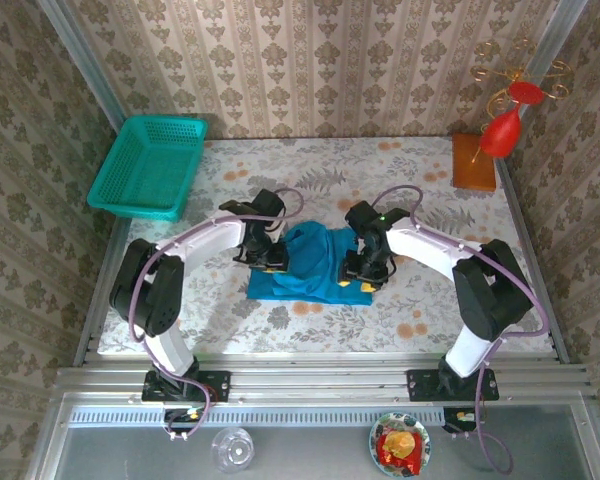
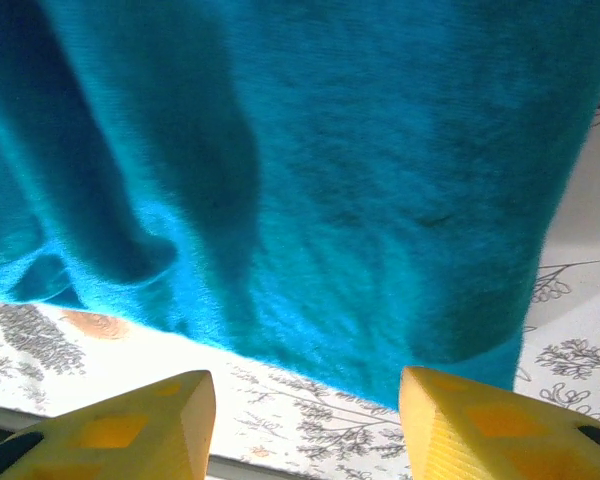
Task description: Fold the inside-out t-shirt
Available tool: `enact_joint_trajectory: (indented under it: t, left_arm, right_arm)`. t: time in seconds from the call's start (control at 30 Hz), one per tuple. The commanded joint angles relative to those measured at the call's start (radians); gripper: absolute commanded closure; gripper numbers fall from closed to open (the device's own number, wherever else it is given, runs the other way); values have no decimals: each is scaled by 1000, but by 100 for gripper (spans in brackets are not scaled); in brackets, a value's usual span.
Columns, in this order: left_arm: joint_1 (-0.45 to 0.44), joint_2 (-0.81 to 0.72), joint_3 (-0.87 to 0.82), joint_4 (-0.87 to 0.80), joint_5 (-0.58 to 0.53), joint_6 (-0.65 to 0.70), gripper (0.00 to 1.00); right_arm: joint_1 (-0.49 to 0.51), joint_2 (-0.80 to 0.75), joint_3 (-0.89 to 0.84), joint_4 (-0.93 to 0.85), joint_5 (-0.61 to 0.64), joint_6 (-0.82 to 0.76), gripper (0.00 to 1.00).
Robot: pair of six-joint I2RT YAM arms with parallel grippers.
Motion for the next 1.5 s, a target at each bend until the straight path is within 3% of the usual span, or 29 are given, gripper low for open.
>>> enact_joint_trajectory:
  t: [0.0, 0.1, 0.2, 0.3, 0.5, 0.63, 0.8, 0.9, 1.1, 1.27, 1.47]
  left_arm:
    - [54, -36, -35, -80, -109, 40, 89]
    - [122, -63, -100, -70, -127, 48, 98]
    - [183, -80, -152, -46, -123, 50, 98]
    - [212, -95, -175, -25, -69, 53, 91]
    - [244, -173, -174, -29, -14, 40, 65]
    - [271, -215, -171, -61, -23, 50, 62]
    - [257, -182, -189, -53, 107, 102, 62]
    - [247, -137, -207, -67, 47, 117, 61]
    - [253, -107, -226, -30, 33, 120, 59]
    - [257, -98, -211, 4, 60, 114, 63]
    - [264, -124, -220, 20, 122, 109, 87]
  right_arm:
    - [-23, -16, -25, 14, 23, -27, 47]
    - [-42, -7, -43, 15, 26, -38, 47]
    - [-55, -3, -56, 13, 34, -45, 47]
    - [-58, -4, -57, 2, 43, -49, 47]
    - [-54, -31, -56, 6, 24, -36, 48]
    - [-19, -48, -58, 49, -52, -15, 50]
    - [31, -20, -56, 156, -187, 22, 53]
    - [44, 16, -45, 170, -198, 28, 55]
    - [46, 73, -59, 178, -168, 29, 56]
    - [46, 111, -75, 158, -109, 24, 58]
    - [38, 113, -91, 160, -89, 26, 59]
